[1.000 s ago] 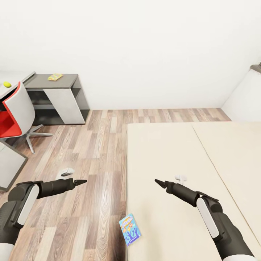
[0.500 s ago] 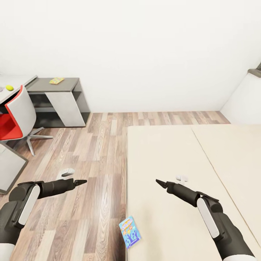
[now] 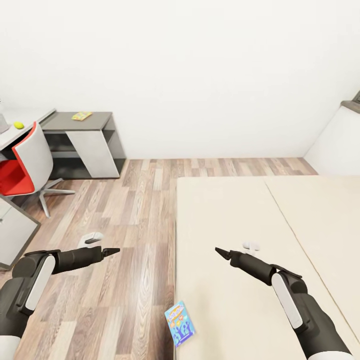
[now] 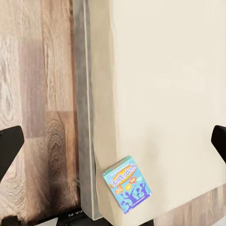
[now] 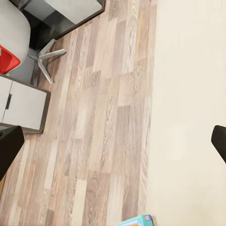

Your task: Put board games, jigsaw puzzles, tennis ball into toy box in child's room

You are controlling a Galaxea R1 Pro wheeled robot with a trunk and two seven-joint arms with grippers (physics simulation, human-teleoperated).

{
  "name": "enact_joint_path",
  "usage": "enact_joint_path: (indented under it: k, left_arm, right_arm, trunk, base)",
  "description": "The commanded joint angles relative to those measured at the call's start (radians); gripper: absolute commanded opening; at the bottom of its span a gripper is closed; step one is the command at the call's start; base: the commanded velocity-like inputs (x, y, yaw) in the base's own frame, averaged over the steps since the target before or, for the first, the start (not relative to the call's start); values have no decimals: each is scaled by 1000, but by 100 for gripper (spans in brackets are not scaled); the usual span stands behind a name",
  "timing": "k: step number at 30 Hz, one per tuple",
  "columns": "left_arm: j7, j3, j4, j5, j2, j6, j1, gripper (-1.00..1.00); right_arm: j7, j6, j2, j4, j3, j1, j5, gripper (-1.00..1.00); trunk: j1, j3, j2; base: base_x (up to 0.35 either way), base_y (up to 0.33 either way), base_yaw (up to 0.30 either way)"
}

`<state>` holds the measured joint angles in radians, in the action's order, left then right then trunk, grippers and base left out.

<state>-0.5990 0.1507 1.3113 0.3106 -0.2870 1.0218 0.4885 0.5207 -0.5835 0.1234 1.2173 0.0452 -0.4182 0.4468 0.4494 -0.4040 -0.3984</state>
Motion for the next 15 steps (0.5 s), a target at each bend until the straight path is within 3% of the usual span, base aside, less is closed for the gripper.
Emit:
enact_joint_path:
  k: [1,15]
  left_arm:
    - [-7,1,0,-4,0,4,1,100]
    - [-7,1,0,-4,0,4,1,100]
  right_arm:
    - [1,-8,0,1,1,-1,6,100]
    - [1,-7,0,1,1,-1,4,100]
  trunk:
    - [1,0,-2]
    - [1,23,-2]
  base:
    - [0,0,67]
    - [0,0,71]
